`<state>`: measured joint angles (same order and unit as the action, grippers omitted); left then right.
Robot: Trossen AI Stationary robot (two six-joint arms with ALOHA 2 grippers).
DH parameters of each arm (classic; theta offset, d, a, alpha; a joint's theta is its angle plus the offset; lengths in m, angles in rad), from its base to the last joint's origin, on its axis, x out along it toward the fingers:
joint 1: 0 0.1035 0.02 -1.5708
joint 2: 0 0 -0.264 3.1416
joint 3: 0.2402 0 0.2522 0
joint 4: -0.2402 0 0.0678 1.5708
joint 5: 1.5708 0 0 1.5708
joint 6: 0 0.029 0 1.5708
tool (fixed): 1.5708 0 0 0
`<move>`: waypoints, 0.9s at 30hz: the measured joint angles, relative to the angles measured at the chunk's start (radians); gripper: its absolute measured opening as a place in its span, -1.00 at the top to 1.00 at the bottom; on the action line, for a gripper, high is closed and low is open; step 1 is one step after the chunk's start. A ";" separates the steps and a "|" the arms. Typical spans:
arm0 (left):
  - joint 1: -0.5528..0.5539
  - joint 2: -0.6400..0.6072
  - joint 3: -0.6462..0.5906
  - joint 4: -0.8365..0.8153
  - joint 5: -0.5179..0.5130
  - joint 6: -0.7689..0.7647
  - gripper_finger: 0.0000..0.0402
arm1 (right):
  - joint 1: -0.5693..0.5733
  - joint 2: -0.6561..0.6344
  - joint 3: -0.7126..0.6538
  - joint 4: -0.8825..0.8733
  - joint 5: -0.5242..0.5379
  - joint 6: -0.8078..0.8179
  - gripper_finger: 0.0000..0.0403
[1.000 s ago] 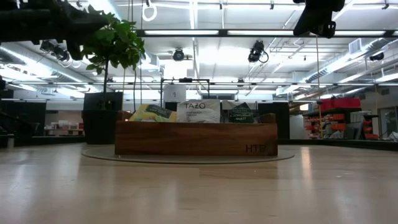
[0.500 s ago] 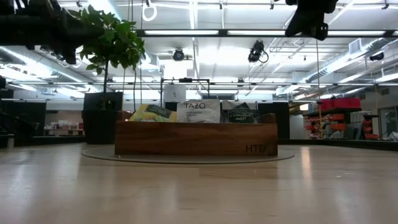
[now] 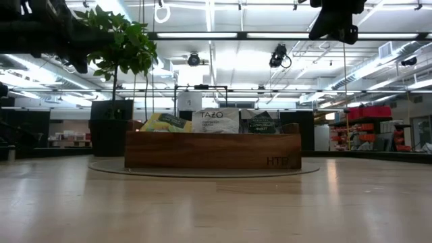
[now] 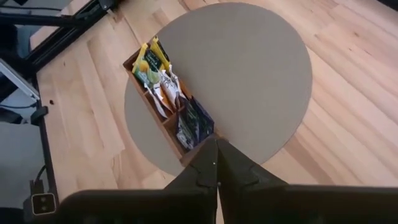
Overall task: Pick & Place Tea
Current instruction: Return to Home Position
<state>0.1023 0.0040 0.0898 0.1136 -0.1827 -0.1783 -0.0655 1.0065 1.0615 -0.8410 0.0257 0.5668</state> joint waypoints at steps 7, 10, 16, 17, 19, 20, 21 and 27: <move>-0.007 0.000 -0.077 0.091 0.052 -0.086 0.99 | 0.000 0.000 0.000 0.007 -0.003 0.028 0.98; -0.020 0.004 -0.080 0.087 0.035 -0.108 0.99 | 0.000 0.000 0.000 0.015 -0.012 0.033 0.98; -0.028 0.001 -0.080 0.089 -0.023 -0.070 0.99 | 0.000 0.000 0.000 0.015 -0.018 0.039 0.98; -0.028 0.002 -0.080 0.073 -0.032 -0.071 0.99 | 0.000 0.000 0.000 0.015 -0.018 0.037 0.98; -0.028 0.002 -0.080 0.050 -0.041 -0.081 0.99 | 0.000 0.000 0.000 0.012 -0.017 0.030 0.98; -0.028 0.002 -0.080 0.039 -0.041 -0.088 0.99 | 0.000 0.000 0.000 0.009 -0.018 0.027 0.98; -0.028 0.002 -0.080 0.026 -0.041 -0.099 0.99 | 0.000 0.000 0.000 0.003 -0.017 0.027 0.98; -0.028 0.002 -0.080 -0.039 -0.042 -0.125 0.99 | 0.000 -0.012 0.000 -0.108 -0.018 0.027 0.98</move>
<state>0.0746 0.0055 0.0093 0.0749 -0.2245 -0.3035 -0.0654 0.9949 1.0615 -0.9487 0.0082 0.5941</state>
